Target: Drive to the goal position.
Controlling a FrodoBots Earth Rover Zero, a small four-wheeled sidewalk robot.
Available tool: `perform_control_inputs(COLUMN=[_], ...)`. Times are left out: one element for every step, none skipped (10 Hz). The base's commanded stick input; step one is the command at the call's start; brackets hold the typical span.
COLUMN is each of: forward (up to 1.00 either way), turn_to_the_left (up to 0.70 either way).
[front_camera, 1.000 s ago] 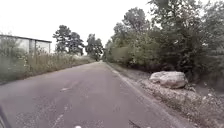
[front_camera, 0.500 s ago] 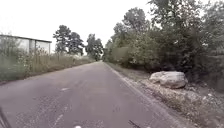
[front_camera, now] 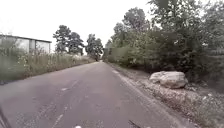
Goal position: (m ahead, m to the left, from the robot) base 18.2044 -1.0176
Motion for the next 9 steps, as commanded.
perform_control_inputs(forward=[0.07,0.07,0.07,0.07,0.07,0.07,0.07,0.07,0.07], turn_to_the_left=[0.0,0.0,0.0,0.0,0.0,0.0,0.0,0.0,0.0])
